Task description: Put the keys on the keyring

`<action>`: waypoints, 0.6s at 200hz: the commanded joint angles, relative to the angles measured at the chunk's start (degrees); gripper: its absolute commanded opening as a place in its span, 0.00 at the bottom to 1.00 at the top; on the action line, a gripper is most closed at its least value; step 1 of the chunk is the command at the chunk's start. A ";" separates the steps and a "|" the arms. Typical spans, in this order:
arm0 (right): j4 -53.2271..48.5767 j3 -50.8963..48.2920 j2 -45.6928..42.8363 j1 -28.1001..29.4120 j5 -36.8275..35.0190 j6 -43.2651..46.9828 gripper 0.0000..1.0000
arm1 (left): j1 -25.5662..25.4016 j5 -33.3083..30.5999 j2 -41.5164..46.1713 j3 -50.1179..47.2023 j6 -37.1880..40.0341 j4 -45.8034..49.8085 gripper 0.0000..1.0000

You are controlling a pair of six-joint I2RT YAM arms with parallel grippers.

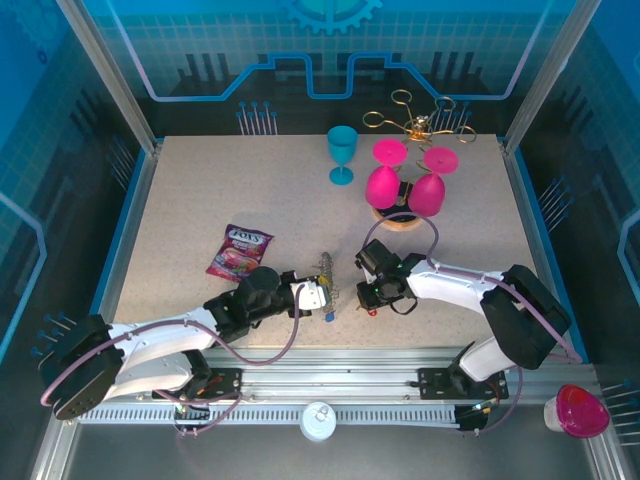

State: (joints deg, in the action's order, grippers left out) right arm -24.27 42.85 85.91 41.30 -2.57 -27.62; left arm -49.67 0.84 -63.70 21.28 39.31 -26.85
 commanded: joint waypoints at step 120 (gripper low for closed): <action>0.96 2.94 1.79 0.97 -0.71 -0.82 0.24 | 0.63 -1.08 -0.02 0.61 -0.30 3.19 0.00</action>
State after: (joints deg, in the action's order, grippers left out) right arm -23.24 44.66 86.72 41.32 -2.70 -28.05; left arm -49.67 0.84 -63.70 21.28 39.31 -26.85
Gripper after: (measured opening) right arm 0.255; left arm 0.048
